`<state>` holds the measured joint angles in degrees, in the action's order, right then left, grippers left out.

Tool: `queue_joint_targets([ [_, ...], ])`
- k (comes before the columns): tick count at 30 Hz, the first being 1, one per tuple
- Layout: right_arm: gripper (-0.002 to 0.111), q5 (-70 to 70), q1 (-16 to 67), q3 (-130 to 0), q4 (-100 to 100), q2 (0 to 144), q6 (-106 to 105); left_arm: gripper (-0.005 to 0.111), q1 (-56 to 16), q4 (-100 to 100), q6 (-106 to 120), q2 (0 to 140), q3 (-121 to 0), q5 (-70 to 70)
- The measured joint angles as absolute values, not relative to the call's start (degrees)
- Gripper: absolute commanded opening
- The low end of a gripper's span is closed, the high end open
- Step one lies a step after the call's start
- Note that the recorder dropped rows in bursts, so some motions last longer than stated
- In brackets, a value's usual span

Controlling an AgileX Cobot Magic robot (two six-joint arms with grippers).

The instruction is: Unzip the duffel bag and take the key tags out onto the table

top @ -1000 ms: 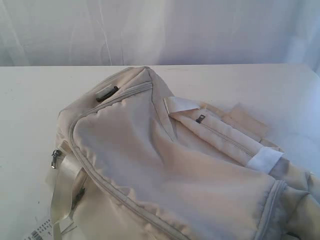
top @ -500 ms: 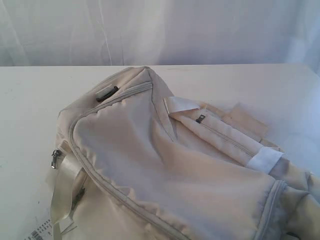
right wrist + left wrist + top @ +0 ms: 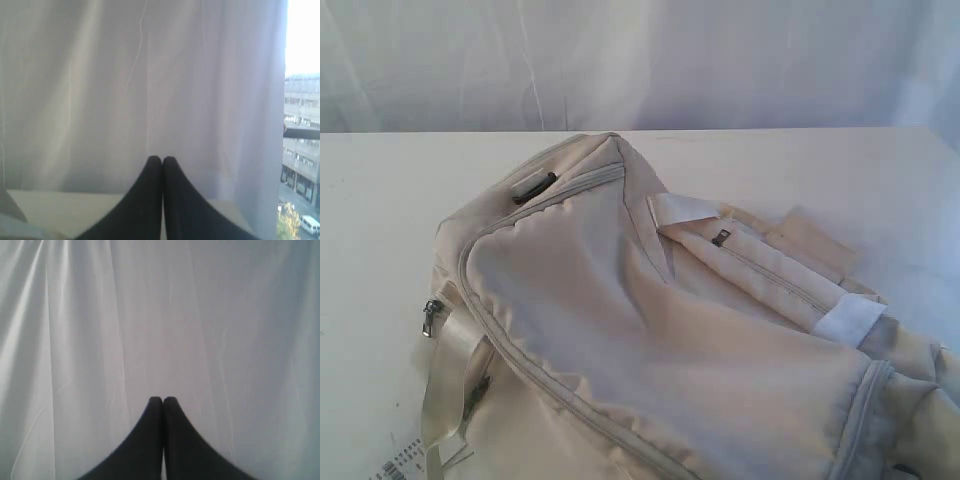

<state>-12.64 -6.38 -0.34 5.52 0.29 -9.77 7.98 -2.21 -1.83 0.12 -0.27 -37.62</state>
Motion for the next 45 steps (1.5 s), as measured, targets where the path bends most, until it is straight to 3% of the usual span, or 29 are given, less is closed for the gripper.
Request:
queue_joint_targets([
  [8,0.0,-30.02,-6.38,-0.34,5.64,0.29,-4.97,0.0,7.98,-2.21,-5.99,0.12,-0.27,-42.66],
  [12,0.0,-31.33,-6.38,-0.34,5.64,0.29,5.9,0.0,7.98,-2.21,-10.6,0.12,-3.52,-37.9],
  [16,0.0,-5.97,-6.38,-6.62,5.86,2.62,13.13,0.0,7.98,-2.21,-11.96,2.66,-15.45,-12.71],
  [20,0.0,15.9,-6.38,-17.64,5.86,16.24,13.32,0.0,7.98,-5.23,-8.22,15.36,-27.6,17.38],
  [26,0.0,38.77,-6.38,-30.84,10.98,32.8,1.75,0.0,7.98,-37.98,35.46,47.26,-50.04,57.46],
  [32,0.001,49.74,-6.38,-35.14,16.43,36.97,-4.15,0.0,7.98,-42.84,39.92,71.43,-70.11,64.58],
  [34,0.006,52.5,-6.38,-35.58,17.46,37.33,-5.04,0.001,7.42,-43.48,40.03,78.14,-76.75,64.58],
  [38,0.031,56.58,-6.38,-36.35,18.04,37.48,-5.58,0.024,3.93,-43.6,40.14,88.12,-86.57,64.58],
  [42,0.069,59.81,-6.38,-36.35,18.06,37.48,-5.58,0.072,-0.59,-40.08,40.62,96.72,-93.2,64.44],
  [44,0.073,61.12,-6.38,-36.35,18.06,37.48,-5.58,0.085,-2.18,-37.52,40.62,99.73,-94.29,63.01],
  [45,0.073,61.71,-6.38,-36.35,18.06,37.48,-5.58,0.086,-2.76,-36.2,40.17,101.53,-94.64,61.27],
])
